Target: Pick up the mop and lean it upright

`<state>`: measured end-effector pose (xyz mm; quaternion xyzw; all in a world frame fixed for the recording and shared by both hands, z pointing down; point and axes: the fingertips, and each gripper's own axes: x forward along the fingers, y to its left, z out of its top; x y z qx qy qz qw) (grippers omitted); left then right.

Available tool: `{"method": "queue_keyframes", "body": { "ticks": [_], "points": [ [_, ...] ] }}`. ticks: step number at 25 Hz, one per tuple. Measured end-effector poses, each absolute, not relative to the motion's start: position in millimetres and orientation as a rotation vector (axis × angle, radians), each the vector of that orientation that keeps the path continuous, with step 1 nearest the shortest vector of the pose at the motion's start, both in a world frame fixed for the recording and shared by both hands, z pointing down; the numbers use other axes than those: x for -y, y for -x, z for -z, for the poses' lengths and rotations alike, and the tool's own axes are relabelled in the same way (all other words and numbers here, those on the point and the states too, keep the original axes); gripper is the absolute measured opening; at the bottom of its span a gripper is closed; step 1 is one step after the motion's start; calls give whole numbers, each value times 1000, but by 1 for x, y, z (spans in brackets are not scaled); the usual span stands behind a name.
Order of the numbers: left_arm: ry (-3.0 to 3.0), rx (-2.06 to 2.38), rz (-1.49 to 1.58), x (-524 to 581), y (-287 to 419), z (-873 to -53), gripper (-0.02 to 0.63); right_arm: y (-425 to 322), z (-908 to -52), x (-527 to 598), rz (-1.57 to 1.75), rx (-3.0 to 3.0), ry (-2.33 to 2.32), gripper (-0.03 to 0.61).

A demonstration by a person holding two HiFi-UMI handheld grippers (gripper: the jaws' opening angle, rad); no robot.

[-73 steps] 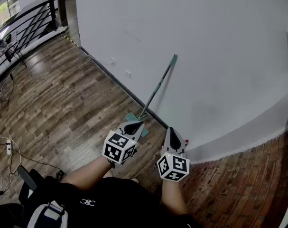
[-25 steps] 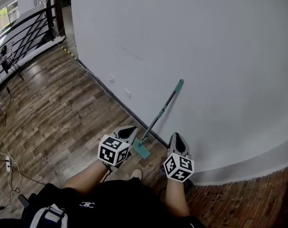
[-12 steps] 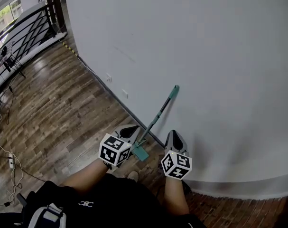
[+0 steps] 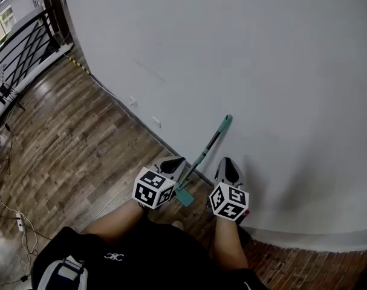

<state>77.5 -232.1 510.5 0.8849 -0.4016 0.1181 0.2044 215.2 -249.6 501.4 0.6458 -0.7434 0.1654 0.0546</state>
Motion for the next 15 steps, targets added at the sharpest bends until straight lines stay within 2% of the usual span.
{"method": "queue_keyframes", "body": {
  "ticks": [1, 3, 5, 15],
  "points": [
    [-2487, 1087, -336, 240, -76, -513, -5, -215, -503, 258, -492, 2231, -1994, 28],
    [-2527, 1023, -352, 255, -71, -513, -5, -216, -507, 274, -490, 2164, -2069, 103],
    [-2567, 969, -360, 270, -61, -508, -5, -217, -511, 292, -515, 2080, -2157, 131],
    [-2624, 819, -342, 319, -39, -497, -5, -226, -535, 374, -570, 1799, -2282, 164]
  ]
}}
